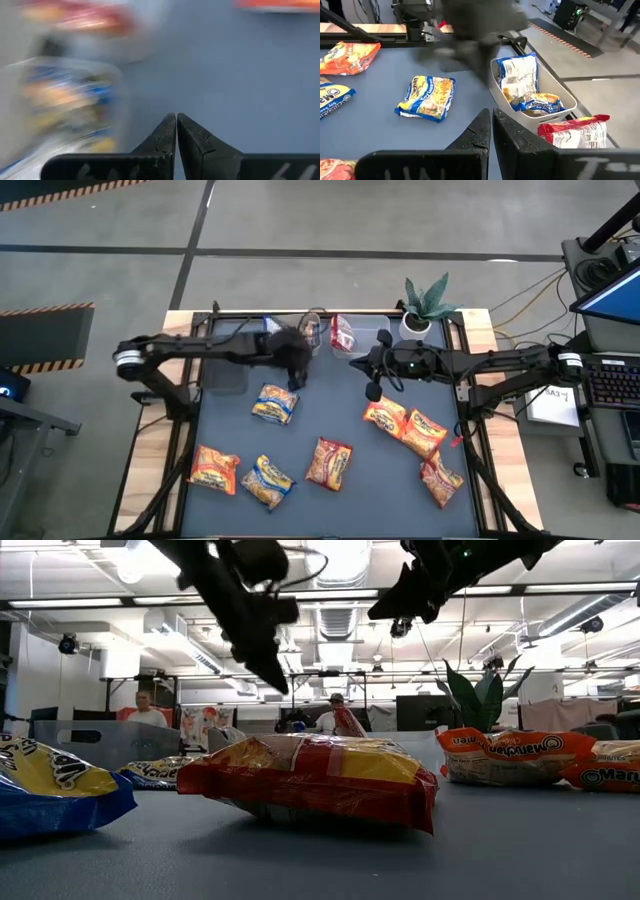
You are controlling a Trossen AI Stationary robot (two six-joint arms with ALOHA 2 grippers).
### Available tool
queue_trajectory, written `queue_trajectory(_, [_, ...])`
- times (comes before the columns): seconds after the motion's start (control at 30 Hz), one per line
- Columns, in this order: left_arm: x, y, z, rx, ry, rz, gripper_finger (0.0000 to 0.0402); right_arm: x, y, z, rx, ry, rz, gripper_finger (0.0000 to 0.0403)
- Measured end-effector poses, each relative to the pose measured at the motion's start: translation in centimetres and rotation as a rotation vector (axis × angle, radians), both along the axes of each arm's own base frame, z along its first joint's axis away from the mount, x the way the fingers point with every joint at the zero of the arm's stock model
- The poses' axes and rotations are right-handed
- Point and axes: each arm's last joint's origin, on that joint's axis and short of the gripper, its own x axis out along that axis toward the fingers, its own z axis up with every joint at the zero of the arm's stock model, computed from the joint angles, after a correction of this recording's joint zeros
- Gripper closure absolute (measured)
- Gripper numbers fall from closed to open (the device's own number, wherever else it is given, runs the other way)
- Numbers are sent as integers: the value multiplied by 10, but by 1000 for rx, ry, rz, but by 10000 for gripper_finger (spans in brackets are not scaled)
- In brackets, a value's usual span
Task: Sort Maruchan noodles
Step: Put the orange noodle pack into the black bin
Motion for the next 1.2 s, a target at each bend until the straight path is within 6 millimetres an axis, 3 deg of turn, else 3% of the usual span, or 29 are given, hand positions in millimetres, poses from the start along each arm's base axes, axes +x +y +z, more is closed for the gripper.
queue_trajectory(0.13, [-8,-31,-4,-177,-111,-252,402,2,-1,-4,61,1,-24,394])
queue_trajectory(0.4, [-17,-63,-9,-239,-137,-341,402,7,-1,-17,236,33,-97,394])
queue_trajectory(0.73, [-20,-67,-9,-241,-116,-356,402,4,15,-29,466,159,-93,394])
queue_trajectory(1.03, [-15,-64,-5,-124,-176,-384,402,-2,35,-28,551,396,-240,394])
queue_trajectory(1.2, [-14,-64,-4,-106,-187,-398,402,7,47,-34,542,588,-315,394])
